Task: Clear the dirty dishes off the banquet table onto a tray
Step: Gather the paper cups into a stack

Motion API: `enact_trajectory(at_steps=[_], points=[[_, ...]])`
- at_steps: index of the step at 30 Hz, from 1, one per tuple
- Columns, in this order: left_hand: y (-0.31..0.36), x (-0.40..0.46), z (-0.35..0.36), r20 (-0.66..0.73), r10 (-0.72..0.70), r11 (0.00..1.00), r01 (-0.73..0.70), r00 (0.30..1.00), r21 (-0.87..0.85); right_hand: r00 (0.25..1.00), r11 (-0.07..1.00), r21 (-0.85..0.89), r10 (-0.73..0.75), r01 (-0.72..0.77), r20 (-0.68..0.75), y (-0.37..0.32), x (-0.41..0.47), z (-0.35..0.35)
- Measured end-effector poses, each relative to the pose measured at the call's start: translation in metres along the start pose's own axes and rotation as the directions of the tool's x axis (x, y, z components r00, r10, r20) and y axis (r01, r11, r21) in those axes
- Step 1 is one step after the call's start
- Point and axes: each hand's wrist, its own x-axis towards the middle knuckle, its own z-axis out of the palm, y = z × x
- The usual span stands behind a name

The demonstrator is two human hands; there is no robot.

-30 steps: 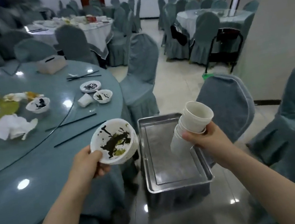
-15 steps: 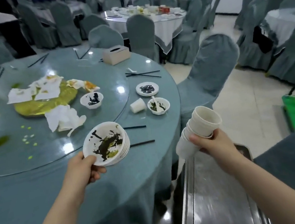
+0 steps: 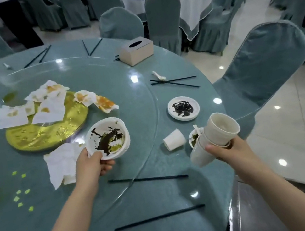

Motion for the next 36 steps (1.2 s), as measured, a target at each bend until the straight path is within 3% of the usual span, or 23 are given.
enact_trajectory(at_steps=[7,15,19,22,24,27,29,32,36], points=[[0.010,0.070,0.024,-0.005,-0.101,0.994,0.101,0.995,-0.053,0.998,0.996,0.050,0.069,-0.069,0.012,0.021,0.041,0.000],[0.009,0.091,0.032,-0.020,-0.052,0.972,0.055,0.998,0.227,0.990,0.991,0.076,0.104,-0.111,0.096,0.035,0.081,-0.001],[0.006,0.085,0.046,0.118,-0.101,0.938,0.055,0.988,0.342,0.990,0.988,0.092,0.114,-0.122,0.084,0.039,0.090,-0.005],[0.004,0.075,0.055,0.142,-0.109,0.952,0.062,0.984,0.300,0.995,0.986,0.138,0.093,-0.097,0.035,0.038,0.087,-0.011],[0.002,0.067,0.059,0.044,-0.056,0.961,0.041,0.997,0.275,0.997,0.986,0.148,0.081,-0.081,0.006,0.038,0.082,-0.018],[0.001,0.050,0.066,-0.106,0.145,0.958,-0.113,0.984,0.265,0.997,0.989,0.129,0.069,-0.067,-0.015,0.038,0.072,-0.035],[0.003,0.035,0.079,-0.112,0.256,0.941,-0.221,0.960,0.256,0.998,0.990,0.129,0.067,-0.064,-0.019,0.041,0.066,-0.046],[0.006,0.017,0.115,0.083,0.320,0.896,-0.331,0.944,0.297,0.994,0.981,0.168,0.103,-0.095,-0.039,0.047,0.054,-0.060],[0.008,0.005,0.170,0.353,0.342,0.833,-0.455,0.871,0.315,0.990,0.981,0.171,0.113,-0.096,-0.090,0.054,0.038,-0.076]])
